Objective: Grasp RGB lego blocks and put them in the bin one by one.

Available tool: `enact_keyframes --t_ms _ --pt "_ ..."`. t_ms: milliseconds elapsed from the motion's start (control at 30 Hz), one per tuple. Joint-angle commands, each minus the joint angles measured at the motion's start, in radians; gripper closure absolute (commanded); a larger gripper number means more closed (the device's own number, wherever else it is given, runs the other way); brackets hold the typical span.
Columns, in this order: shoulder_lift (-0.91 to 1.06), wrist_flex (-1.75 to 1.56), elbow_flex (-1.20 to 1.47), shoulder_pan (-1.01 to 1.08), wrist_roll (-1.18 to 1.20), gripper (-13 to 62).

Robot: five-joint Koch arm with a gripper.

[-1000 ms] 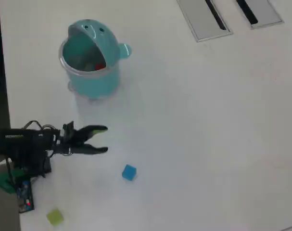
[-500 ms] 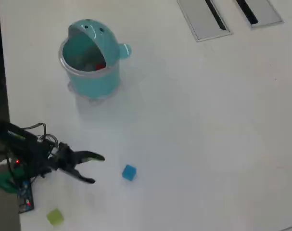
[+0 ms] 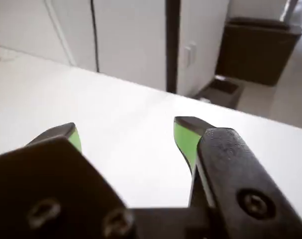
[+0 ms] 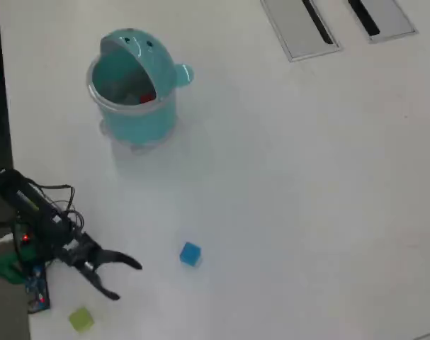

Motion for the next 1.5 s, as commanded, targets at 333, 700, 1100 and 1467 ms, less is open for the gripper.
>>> enact_keyframes --t_ms 333,700,1100,1467 --pt "0.023 -0.356 0.270 0.230 -0.316 14.9" --pt "0.048 -0.357 0.319 0.350 -0.321 15.0" --pt "0.060 -0.118 0.253 0.469 -0.416 17.1" --pt "-0.035 0.202 0.063 0.557 -0.482 17.1"
